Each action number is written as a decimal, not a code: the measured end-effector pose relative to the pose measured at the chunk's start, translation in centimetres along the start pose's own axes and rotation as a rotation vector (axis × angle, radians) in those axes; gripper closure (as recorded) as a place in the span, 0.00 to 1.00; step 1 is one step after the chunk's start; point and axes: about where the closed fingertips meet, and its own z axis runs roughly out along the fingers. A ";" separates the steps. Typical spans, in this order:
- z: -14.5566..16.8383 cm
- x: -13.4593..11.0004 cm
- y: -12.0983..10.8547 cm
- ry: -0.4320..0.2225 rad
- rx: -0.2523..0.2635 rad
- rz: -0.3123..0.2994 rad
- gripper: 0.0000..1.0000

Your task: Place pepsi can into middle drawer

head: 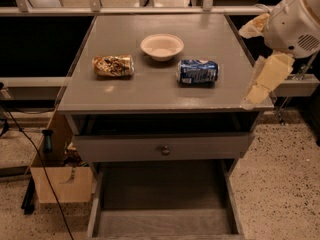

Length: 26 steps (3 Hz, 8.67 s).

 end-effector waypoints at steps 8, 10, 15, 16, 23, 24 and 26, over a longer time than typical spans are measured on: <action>14.8 1.2 -13.0 -0.076 -0.173 0.134 0.00; 17.0 1.3 -10.6 -0.085 -0.219 0.145 0.00; 18.4 1.2 -9.9 -0.081 -0.235 0.144 0.94; 18.4 1.2 -9.9 -0.081 -0.235 0.144 1.00; 0.6 0.8 2.1 -0.092 0.022 0.236 1.00; 0.1 0.3 8.1 -0.111 0.043 0.255 1.00; 1.3 1.8 10.3 -0.088 0.009 0.291 1.00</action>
Offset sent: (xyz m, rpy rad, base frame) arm 0.0983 0.0363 -0.0162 -0.0033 0.0322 0.0209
